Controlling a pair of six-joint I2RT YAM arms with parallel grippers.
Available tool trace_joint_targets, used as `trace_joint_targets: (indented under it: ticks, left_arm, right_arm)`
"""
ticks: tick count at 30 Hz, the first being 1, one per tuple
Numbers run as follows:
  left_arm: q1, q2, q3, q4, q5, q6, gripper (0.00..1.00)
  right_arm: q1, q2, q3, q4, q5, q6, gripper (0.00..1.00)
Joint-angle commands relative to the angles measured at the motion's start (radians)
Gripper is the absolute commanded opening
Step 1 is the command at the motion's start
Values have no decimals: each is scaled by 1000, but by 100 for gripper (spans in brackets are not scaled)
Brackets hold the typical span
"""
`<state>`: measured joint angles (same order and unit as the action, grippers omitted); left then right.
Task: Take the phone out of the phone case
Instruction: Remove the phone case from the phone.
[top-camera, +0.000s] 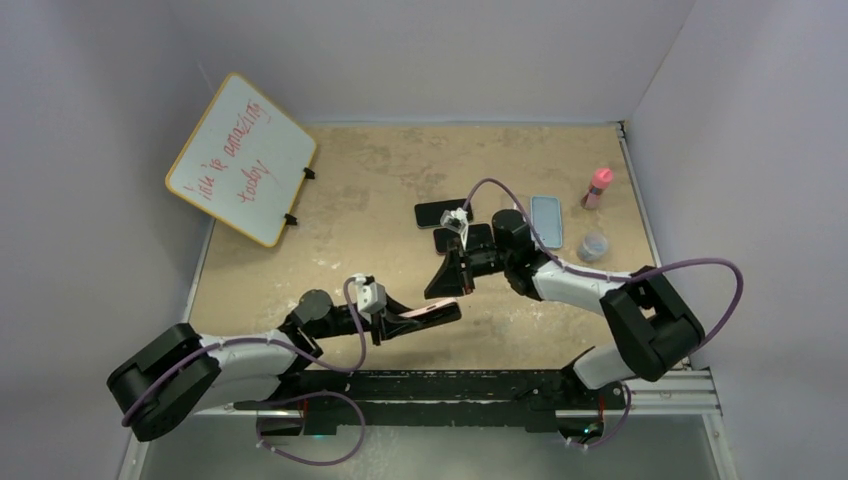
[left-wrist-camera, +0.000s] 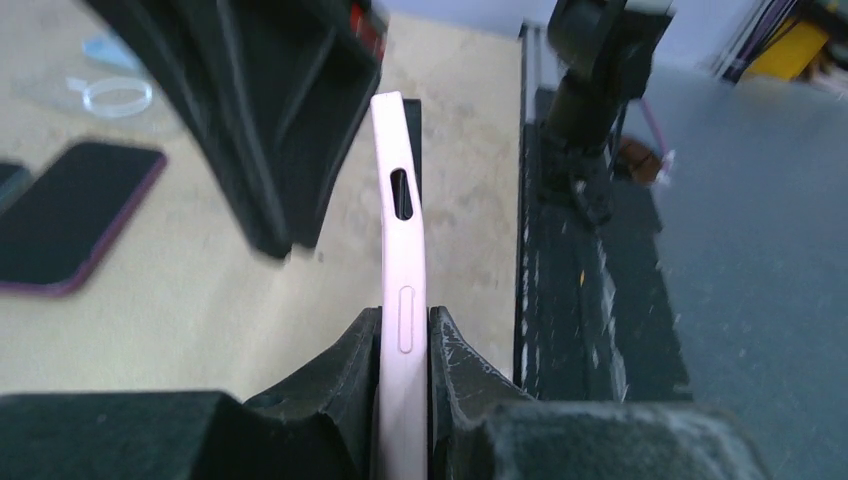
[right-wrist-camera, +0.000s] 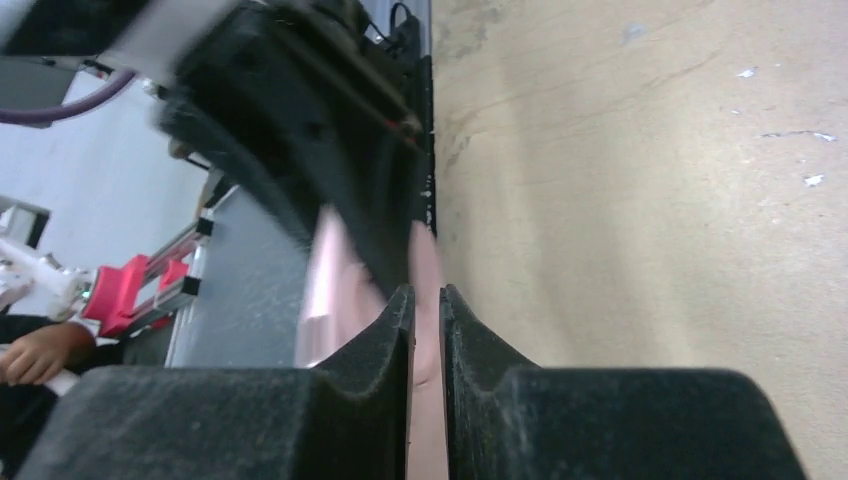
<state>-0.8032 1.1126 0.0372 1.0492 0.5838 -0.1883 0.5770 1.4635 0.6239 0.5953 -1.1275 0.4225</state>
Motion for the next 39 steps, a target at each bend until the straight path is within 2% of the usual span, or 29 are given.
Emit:
trace_joint_targets:
  ticks: [1,5,8,11,16,21,26,30,39]
  left_arm:
    - [-27,-119,108,178,-109,-59,0]
    - [-24,-179,50,148,-290,-145,0]
    - [-21,-218,45,71,-361,-160,0]
    - [-14,-221,55,30,-379,-175,0]
    - [33,-190,102,-40,-356,-234,0]
    - [151,-124,166,-56,-168,-329,0]
    - [285,-33,225,19,52,-470,0]
    - [317,-2,283,23,160,-546,0]
    - [318,-80,429,-203,361,-529,0]
  right_arm:
    - [23,-16,3,48,162,-9,8]
    - [4,-88,-17,35,256,10,32]
    - [-42,-160,-69,111,337,88,47]
    - [-88,-253,-116,147,396,120,58]
    - [-112,-362,-127,-1,482,21,71]
    - [-128,-501,-191,-94,585,-42,76]
    - [-129,-666,-259,-142,605,-75,76]
    - [-128,-738,-335,-81,517,-55,73]
    - [-129,-704,-385,140,376,-62,66]
